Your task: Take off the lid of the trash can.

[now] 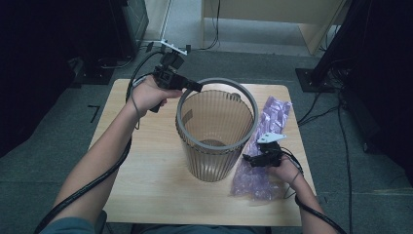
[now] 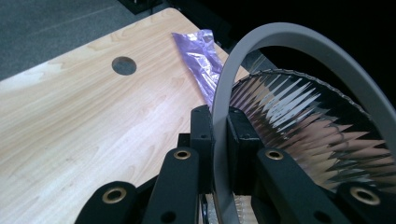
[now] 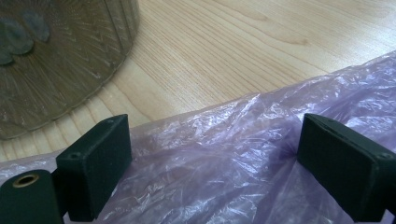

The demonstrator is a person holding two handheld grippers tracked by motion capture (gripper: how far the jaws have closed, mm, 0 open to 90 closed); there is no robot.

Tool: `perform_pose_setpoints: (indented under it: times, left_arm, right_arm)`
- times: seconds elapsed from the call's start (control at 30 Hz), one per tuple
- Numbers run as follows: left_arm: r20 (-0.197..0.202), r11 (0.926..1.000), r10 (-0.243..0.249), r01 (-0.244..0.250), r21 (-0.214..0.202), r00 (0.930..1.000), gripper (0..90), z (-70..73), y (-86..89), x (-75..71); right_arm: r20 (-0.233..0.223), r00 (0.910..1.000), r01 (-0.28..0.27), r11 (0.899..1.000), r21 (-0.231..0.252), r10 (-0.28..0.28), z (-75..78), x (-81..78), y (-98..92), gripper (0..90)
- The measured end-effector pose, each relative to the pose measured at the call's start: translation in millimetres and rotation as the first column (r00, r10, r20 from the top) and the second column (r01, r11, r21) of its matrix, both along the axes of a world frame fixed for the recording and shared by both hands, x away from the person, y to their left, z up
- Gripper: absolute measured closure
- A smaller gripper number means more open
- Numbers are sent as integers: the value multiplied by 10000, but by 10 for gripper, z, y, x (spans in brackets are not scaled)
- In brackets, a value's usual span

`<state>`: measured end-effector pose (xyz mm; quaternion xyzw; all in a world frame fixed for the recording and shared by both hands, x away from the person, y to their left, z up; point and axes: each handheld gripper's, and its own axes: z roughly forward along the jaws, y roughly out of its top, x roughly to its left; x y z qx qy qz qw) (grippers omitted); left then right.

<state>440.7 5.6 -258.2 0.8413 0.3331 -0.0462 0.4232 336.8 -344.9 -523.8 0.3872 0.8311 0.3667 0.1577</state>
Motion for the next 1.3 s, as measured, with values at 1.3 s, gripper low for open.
perform_pose_setpoints:
  times: [1.3]
  left_arm:
    - [-683, 9952, 935, -953, -239, 9933, 829, 105, 724, 17]
  right_arm:
    - [-24, 10000, -12, 10000, -2, 12, 0, 2, 5, 90]
